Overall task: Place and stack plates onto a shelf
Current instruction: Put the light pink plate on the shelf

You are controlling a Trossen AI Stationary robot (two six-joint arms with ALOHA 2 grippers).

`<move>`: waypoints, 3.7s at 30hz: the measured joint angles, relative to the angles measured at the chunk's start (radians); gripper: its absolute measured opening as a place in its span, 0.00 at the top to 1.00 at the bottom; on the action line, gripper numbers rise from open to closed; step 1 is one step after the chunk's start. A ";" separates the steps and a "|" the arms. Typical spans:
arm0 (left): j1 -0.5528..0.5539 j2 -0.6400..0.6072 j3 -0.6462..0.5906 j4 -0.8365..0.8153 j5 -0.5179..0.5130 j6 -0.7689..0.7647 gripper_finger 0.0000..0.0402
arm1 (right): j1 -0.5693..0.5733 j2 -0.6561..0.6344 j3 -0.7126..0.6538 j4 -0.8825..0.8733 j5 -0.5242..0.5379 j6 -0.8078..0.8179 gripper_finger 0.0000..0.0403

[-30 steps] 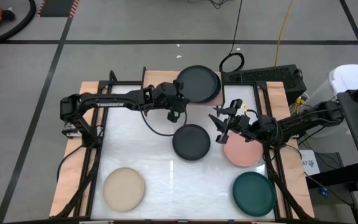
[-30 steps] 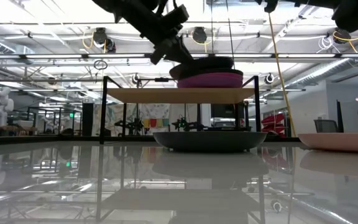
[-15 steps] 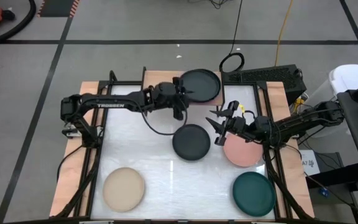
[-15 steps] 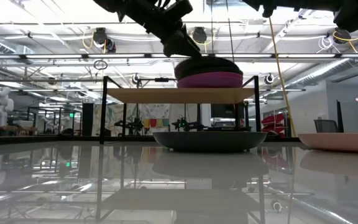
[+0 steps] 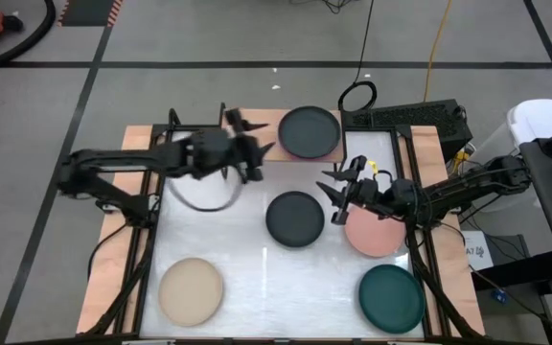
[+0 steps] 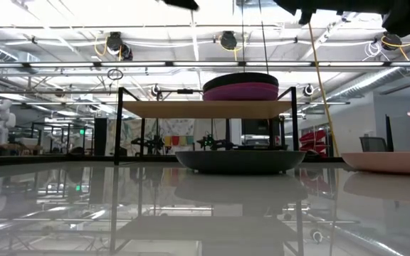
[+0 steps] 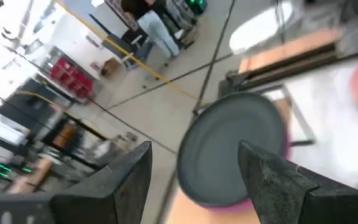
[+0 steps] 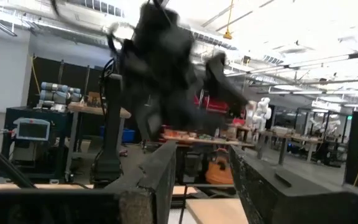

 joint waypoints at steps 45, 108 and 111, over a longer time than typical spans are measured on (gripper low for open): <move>-0.133 -0.496 -0.828 0.745 0.004 -0.244 0.40 | 0.036 0.119 0.409 -1.563 0.203 0.816 0.67; -0.127 -0.495 -0.828 0.722 0.004 -0.282 0.40 | -0.242 0.119 0.188 -1.683 -0.294 1.444 0.67; -0.119 -0.495 -0.828 0.721 0.004 -0.290 0.40 | -0.243 0.123 0.188 -1.668 -0.288 1.449 0.67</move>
